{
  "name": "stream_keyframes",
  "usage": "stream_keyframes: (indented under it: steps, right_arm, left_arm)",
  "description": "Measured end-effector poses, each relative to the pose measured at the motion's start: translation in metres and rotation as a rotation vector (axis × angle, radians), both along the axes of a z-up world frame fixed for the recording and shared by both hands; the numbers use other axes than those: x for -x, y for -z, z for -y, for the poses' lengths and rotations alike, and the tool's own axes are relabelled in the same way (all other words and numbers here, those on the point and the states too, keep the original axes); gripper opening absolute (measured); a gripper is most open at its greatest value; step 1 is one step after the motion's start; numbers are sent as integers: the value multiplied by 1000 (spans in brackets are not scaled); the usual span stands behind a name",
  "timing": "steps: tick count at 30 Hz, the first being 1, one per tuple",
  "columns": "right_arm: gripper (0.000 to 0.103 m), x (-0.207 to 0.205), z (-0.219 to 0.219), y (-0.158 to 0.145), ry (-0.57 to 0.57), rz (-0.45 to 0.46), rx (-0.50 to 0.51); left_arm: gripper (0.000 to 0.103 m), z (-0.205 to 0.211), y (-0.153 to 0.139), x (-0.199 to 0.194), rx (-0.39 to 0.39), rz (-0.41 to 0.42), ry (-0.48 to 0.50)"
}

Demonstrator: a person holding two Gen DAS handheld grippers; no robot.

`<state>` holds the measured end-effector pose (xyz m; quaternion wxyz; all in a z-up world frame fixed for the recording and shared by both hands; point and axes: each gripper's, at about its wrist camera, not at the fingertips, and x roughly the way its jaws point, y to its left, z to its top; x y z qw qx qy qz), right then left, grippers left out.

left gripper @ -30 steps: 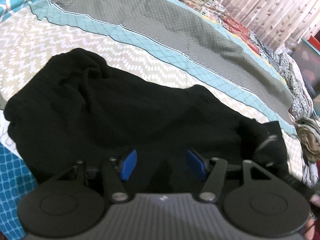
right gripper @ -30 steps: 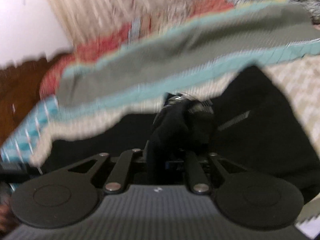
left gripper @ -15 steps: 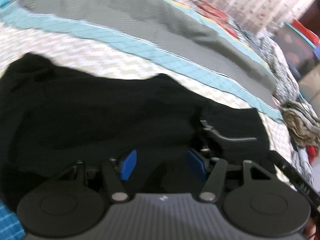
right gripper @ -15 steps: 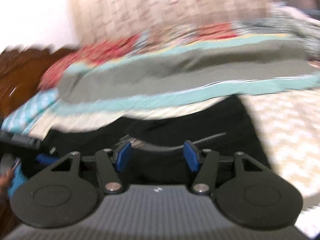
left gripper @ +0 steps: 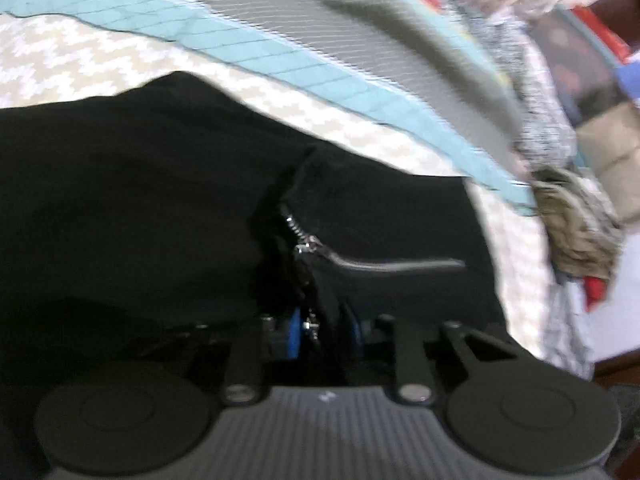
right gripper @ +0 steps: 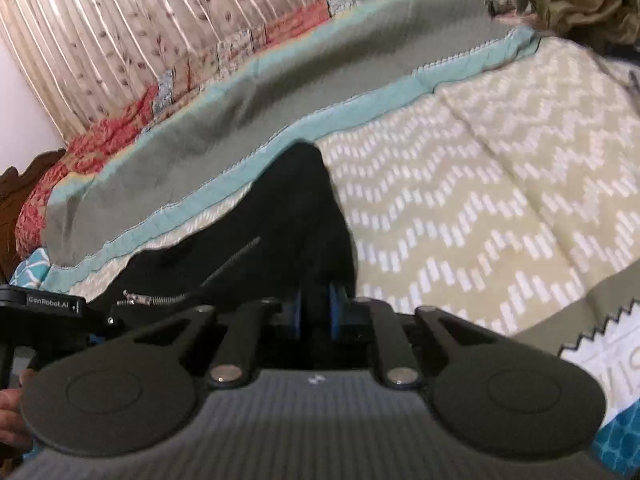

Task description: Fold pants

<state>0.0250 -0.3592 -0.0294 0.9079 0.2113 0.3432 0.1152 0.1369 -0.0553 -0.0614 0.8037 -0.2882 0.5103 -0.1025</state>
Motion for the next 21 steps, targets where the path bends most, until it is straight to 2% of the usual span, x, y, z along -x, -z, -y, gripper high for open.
stream_keyframes:
  steps: [2, 3, 5, 6, 8, 9, 10, 12, 16, 21]
  right_arm:
    - [14, 8, 9, -5, 73, 40, 28]
    - [13, 12, 15, -3, 93, 35, 30]
    - [14, 6, 14, 9, 86, -28, 28]
    - [15, 4, 8, 13, 68, -58, 48]
    - [22, 9, 1, 8, 79, -36, 90]
    - [28, 13, 0, 2, 98, -17, 96]
    - [30, 16, -1, -4, 116, 4, 102]
    - [32, 27, 0, -16, 145, 63, 117]
    - [34, 42, -9, -33, 122, 140, 88]
    - [36, 53, -54, -33, -22, 105, 24]
  left_arm:
    - [21, 8, -6, 5, 39, 51, 49]
    - [23, 14, -5, 5, -5, 78, 74]
    - [29, 22, 13, 1, -163, 22, 68]
    - [29, 19, 21, 1, -149, 27, 54]
    - [30, 13, 18, 6, -117, 36, 27]
    - [35, 11, 14, 9, -111, 26, 20]
    - [46, 8, 9, 13, -115, 21, 11]
    - [55, 2, -6, 29, -155, 43, -6]
    - [55, -28, -27, 79, -139, 113, -6]
    - [57, -85, -40, 150, -122, 145, -88]
